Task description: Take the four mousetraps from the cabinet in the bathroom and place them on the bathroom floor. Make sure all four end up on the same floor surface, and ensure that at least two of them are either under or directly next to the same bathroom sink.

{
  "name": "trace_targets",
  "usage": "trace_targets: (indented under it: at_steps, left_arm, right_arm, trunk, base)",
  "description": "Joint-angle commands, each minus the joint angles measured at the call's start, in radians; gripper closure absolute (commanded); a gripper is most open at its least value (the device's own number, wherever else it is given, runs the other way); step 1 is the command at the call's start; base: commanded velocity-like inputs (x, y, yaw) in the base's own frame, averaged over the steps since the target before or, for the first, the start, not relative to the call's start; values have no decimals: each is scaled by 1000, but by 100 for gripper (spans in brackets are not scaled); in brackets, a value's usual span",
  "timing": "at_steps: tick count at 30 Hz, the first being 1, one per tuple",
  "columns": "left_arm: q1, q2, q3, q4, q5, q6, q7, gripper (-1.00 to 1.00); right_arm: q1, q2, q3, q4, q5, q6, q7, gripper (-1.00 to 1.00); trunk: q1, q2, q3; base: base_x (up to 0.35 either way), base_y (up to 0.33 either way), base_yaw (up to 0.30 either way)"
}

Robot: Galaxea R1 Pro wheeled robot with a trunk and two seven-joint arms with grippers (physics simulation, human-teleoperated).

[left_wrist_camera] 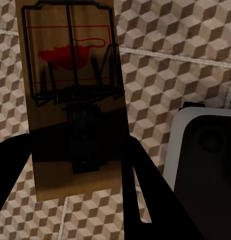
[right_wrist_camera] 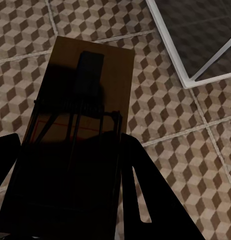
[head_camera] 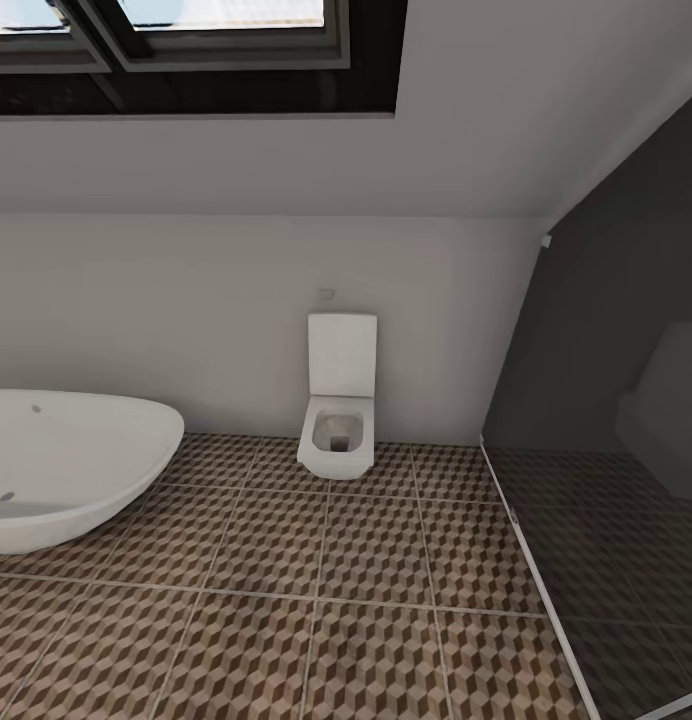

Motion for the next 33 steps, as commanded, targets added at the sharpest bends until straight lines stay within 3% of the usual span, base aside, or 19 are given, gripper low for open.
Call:
trace_targets:
  at_steps: [1, 33]
  left_arm:
    - [-1, -1, -7, 3, -2, -3, 6, 100]
    - [-1, -1, -7, 3, -2, -4, 6, 100]
  right_arm:
    - [-1, 0, 9, 0, -2, -2, -9, 100]
    - [-1, 0, 9, -1, -2, -2, -9, 100]
  trunk:
    - [1, -2, -2]
    - [1, -2, -2]
  base:
    - [0, 0, 0]
    - [0, 0, 0]
